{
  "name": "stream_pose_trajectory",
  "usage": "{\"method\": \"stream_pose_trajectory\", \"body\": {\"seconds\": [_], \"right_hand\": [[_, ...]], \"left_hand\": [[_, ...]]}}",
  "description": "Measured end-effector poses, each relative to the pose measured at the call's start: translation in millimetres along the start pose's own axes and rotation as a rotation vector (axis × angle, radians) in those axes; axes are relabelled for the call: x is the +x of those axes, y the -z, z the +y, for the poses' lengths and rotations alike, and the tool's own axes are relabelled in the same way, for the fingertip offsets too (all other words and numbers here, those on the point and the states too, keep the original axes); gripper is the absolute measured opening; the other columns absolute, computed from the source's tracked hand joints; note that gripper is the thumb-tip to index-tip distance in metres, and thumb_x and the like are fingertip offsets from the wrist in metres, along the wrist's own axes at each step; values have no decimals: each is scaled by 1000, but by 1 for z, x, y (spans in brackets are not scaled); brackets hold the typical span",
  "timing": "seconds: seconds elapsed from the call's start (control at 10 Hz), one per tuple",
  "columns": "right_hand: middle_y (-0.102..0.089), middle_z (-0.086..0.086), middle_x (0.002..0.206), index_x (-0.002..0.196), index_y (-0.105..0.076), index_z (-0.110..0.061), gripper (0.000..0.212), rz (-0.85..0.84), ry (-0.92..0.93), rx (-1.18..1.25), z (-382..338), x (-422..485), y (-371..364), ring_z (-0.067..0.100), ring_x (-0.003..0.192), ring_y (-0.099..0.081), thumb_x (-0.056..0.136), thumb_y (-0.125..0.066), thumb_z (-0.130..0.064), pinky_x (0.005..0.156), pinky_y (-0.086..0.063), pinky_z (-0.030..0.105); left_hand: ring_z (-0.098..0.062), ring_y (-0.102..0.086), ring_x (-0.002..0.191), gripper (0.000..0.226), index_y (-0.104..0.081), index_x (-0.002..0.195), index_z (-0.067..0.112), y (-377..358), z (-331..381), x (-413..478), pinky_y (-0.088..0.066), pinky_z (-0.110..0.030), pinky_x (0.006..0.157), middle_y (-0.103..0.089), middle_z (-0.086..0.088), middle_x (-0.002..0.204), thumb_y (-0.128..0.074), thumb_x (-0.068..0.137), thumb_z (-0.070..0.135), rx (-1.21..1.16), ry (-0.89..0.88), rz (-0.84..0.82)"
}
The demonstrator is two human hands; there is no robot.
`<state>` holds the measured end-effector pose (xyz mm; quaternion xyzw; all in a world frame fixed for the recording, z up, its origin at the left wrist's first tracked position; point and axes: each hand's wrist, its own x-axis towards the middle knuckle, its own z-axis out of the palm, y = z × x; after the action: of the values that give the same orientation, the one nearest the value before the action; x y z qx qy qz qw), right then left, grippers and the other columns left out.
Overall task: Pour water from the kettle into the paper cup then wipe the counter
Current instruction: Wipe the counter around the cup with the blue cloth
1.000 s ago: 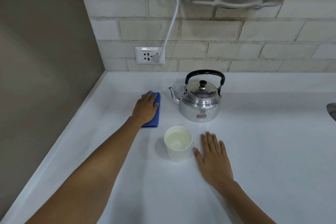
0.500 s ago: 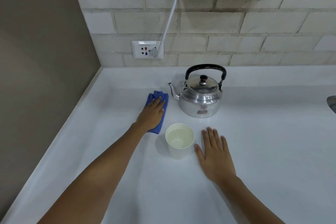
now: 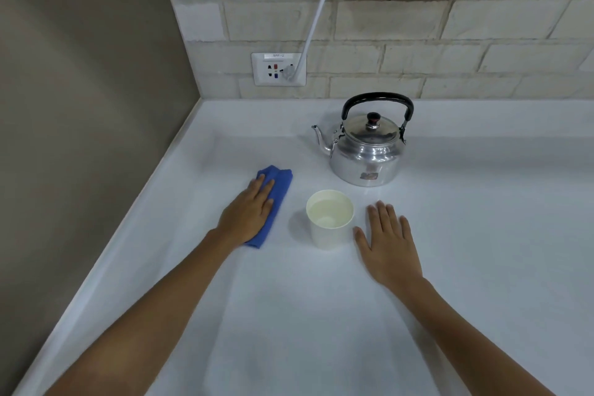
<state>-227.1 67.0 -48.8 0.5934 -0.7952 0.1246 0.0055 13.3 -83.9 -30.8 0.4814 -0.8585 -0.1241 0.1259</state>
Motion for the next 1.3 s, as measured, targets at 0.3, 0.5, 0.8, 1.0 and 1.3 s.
{"method": "stream_pose_trajectory", "body": {"seconds": [0.3, 0.5, 0.8, 1.0, 1.3], "right_hand": [[-12, 10, 156, 144, -12, -10, 62, -44, 10, 6, 2, -4, 3, 22, 143, -5, 95, -21, -46, 118, -7, 41], [-8, 10, 156, 145, -9, -10, 62, -64, 5, 16, 2, -5, 3, 22, 144, -2, 95, -19, -46, 118, -5, 41], [-6, 11, 156, 145, -6, -10, 61, -83, -7, 4, 0, -6, 5, 23, 144, -1, 96, -18, -45, 118, -3, 42], [-6, 11, 156, 145, -6, -9, 62, -85, 6, 1, 1, -5, 4, 23, 143, -1, 96, -19, -45, 118, -4, 41], [-7, 12, 156, 144, -6, -8, 61, -65, 0, -5, -2, -5, 4, 24, 143, -2, 96, -18, -43, 118, -4, 43]], "left_hand": [[-13, 1, 143, 47, -14, 144, 15, -13, 37, -61, -3, -21, 114, -3, 0, 156, -25, 100, 26, 0, -64, 30], [-11, -6, 142, 46, -16, 143, 12, 12, -1, -111, -1, -13, 110, -6, -2, 155, -31, 99, 19, -51, -43, 37], [-30, -34, 135, 39, -40, 132, -3, 1, 47, -121, -20, -31, 115, -34, -18, 146, -35, 97, 12, 98, 40, 216], [-14, -17, 137, 65, -32, 139, 12, 0, 43, -176, -4, -5, 108, -18, 1, 148, -8, 91, 49, 227, -173, 125], [-31, -53, 119, 38, -58, 115, -4, -16, 106, -176, -34, -36, 108, -58, -18, 127, -49, 81, 10, 217, -59, 166]]}}
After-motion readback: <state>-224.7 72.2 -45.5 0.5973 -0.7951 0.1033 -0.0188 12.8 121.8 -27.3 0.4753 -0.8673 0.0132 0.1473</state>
